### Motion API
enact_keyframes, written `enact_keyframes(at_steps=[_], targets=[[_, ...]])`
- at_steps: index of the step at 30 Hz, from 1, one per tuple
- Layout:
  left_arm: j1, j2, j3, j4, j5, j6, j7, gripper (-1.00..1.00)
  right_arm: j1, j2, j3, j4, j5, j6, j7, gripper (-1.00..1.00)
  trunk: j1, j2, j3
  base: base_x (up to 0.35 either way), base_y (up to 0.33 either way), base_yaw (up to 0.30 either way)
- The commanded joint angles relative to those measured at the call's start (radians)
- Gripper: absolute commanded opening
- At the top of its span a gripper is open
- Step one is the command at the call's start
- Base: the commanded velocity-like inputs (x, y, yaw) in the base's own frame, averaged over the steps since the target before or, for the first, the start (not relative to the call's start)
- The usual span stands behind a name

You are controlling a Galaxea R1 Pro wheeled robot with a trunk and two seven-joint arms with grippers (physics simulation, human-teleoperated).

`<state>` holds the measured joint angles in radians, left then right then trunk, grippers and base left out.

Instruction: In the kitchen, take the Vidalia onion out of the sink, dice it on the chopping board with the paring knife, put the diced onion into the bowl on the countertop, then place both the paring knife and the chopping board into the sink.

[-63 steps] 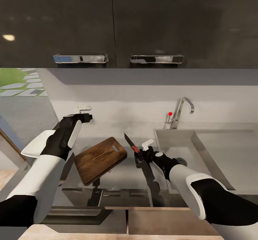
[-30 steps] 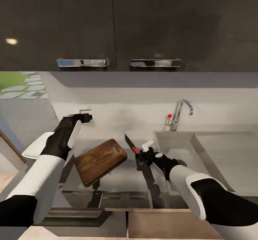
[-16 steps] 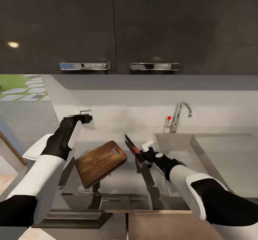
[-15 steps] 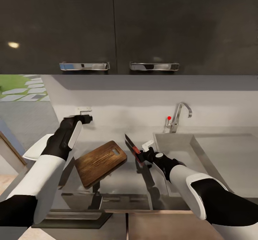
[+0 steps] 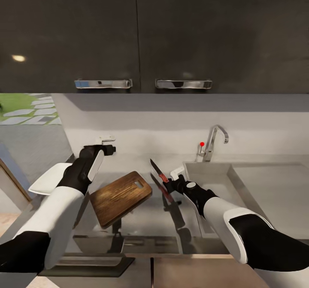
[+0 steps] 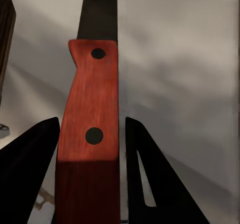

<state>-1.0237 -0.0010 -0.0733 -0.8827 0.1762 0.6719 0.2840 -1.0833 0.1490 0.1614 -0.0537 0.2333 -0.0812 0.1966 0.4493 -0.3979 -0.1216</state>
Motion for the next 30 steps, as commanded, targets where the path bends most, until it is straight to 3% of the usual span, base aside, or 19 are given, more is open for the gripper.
enact_keyframes(at_steps=[1, 21, 30], targets=[[-0.001, -0.002, -0.003, 0.003, 0.01, 0.003, 0.009, 1.0, -0.001, 0.0, 0.004, 0.001, 0.005, -0.004, 0.0, -1.0, 0.001, -0.002, -0.001, 0.0, 0.0, 0.0], [-0.001, -0.079, -0.005, 0.193, 0.015, -0.006, 0.004, 1.0, -0.001, -0.012, 0.0, -0.01, 0.006, -0.004, -0.006, -1.0, 0.001, -0.002, 0.017, 0.0, 0.0, 0.0], [-0.001, -0.107, -0.005, 0.253, 0.016, -0.029, 0.001, 1.0, -0.001, -0.057, -0.002, -0.046, 0.006, -0.001, -0.003, -1.0, 0.001, -0.002, 0.017, 0.0, 0.0, 0.0]])
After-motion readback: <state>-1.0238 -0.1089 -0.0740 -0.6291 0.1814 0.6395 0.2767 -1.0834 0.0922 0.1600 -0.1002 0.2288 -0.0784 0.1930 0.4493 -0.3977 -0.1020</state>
